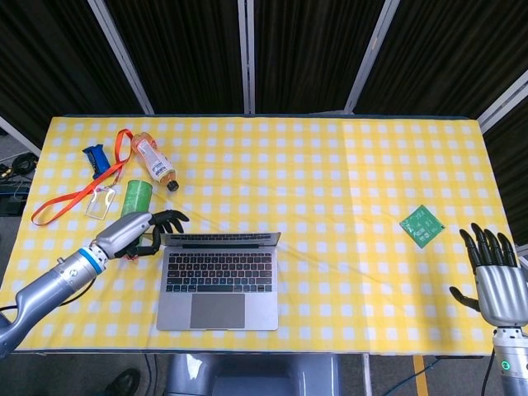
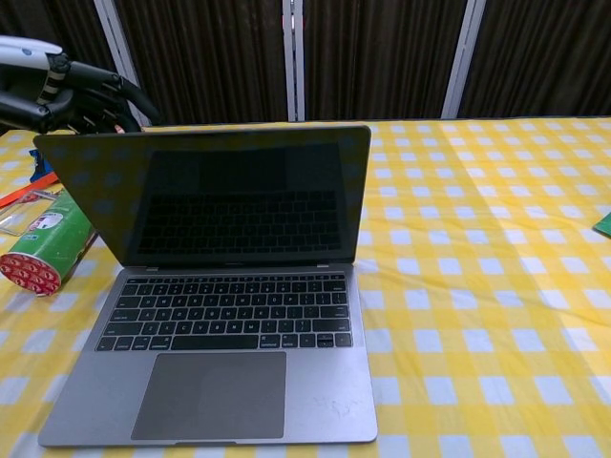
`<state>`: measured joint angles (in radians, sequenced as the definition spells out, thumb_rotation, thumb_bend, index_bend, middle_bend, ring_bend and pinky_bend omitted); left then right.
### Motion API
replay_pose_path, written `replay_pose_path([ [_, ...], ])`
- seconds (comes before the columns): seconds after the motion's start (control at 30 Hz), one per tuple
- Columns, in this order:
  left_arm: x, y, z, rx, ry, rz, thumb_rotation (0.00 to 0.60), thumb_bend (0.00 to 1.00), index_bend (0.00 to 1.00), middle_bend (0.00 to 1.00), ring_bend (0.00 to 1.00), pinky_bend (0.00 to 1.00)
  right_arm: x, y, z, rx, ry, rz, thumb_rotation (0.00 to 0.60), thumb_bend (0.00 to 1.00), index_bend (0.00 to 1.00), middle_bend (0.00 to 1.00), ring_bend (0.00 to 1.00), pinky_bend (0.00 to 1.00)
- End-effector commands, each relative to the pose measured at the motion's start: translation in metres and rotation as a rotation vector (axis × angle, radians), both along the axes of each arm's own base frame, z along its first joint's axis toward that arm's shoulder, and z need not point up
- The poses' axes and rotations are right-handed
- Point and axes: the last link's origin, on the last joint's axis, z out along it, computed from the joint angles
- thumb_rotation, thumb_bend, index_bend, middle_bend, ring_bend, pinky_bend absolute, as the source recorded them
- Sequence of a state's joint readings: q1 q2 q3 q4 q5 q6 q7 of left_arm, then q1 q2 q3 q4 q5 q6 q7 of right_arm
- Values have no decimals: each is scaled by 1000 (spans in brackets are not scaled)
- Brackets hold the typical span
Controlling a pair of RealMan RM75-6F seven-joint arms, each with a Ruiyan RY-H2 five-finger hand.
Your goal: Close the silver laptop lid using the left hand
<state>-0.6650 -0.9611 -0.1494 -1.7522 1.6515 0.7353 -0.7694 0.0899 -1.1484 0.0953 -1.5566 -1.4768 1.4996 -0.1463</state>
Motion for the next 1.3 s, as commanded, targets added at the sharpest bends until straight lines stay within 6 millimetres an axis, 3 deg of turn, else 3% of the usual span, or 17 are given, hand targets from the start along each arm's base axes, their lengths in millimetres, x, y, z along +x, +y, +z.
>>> replay_pose_path([
  [0.03, -5, -14, -2, -37, 4, -32, 462, 1000, 245, 313, 339, 345, 0, 0, 0, -1, 1, -1, 600, 0, 0, 0, 0, 0],
  [0.3, -11, -40, -9, -76, 22, -107, 461, 1000, 251, 313, 339, 345, 0, 0, 0, 0, 3, -8, 600, 0, 0, 0, 0, 0],
  [0.6, -15, -52, -23, -120, 53, -152, 461, 1000, 263, 313, 339, 344, 1, 1, 0, 0, 0, -7, 600, 0, 0, 0, 0, 0],
  [1.3, -19, -72, -84, -222, 144, -231, 461, 1000, 278, 314, 340, 314, 0, 2, 3, -6, -3, -10, 600, 0, 0, 0, 0, 0],
])
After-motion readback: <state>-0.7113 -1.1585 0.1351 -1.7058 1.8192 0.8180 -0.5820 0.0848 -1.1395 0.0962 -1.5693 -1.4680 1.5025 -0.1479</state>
